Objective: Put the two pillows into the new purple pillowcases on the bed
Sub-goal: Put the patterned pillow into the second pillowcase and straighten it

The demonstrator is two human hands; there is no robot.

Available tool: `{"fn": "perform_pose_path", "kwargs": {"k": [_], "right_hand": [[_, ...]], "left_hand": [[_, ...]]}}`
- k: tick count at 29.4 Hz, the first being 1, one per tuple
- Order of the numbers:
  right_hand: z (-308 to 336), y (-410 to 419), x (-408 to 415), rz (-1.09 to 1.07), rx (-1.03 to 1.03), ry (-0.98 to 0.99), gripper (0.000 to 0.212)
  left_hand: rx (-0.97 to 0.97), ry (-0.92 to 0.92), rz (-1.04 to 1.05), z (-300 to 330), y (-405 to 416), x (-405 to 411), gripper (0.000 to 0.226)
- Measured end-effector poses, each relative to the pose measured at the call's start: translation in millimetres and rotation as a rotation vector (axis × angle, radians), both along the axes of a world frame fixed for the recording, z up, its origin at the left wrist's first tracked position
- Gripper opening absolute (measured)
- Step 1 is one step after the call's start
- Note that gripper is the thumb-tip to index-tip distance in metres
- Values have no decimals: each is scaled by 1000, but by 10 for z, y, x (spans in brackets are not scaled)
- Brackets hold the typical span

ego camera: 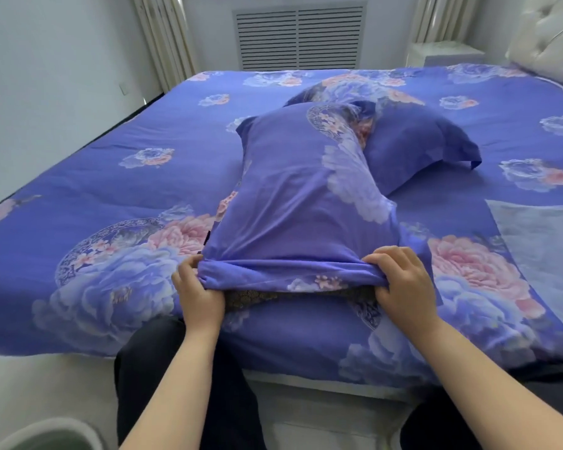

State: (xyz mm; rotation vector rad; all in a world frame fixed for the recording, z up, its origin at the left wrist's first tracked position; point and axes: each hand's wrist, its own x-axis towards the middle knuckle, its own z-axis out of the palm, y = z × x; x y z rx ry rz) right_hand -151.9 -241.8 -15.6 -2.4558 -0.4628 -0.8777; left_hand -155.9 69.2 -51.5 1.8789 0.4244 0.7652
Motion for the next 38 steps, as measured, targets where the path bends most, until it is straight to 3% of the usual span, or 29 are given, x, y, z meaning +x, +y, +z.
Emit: {"fn": "perform_pose_path", "kwargs": {"k": [3, 5, 6, 8, 10, 14, 15, 18, 20, 22, 24, 27, 29, 31, 33, 35, 38], "right_hand": [[-41, 32, -63, 41, -3, -81, 35], [-36, 70, -91, 76, -18, -91, 32], [-26, 85, -95, 92, -10, -69, 31], [-8, 104, -91, 108, 25, -9, 30], [7, 121, -102, 96, 65, 47, 31], [82, 159, -109, -44, 151, 279, 27], [132, 158, -93, -80, 138, 384, 26], [235, 172, -27, -115, -58, 686, 17], [262, 211, -33, -116, -171, 771, 17], [217, 239, -85, -107, -316, 788, 22], [198, 237, -161, -72, -487, 746, 29], [312, 188, -228, 109, -474, 910, 21], [463, 113, -262, 308, -274, 1172, 5], [624, 11, -252, 352, 209, 1175, 13], [639, -168, -82, 87, 691, 903, 22], [531, -360, 121, -218, 645, 710, 32], [283, -465, 238, -329, 450, 938, 43]], "left_hand": [[-706, 30, 11, 102, 84, 11, 12], [-1178, 42, -79, 206, 195, -24, 30], [-1292, 42, -144, 246, 264, -42, 41], [-1285, 65, -280, 344, 343, -67, 66], [-1155, 117, -365, 419, 341, -78, 74], [-878, 111, -392, 546, 410, -109, 24], [-676, 167, -386, 559, 457, -149, 20], [271, 573, -131, 434, 582, -305, 27], [553, 769, -8, 364, 516, -387, 35], [622, 808, 40, 317, 443, -375, 42], [693, 694, 90, 320, 344, -302, 48], [863, 195, 111, 400, 96, -169, 39], [911, 3, -61, 510, -185, -99, 50], [956, 38, -282, 562, -488, -50, 72], [1020, 216, -444, 501, -729, -34, 91], [1083, 357, -490, 388, -859, -40, 101], [1114, 369, -444, 321, -870, -17, 103]]}}
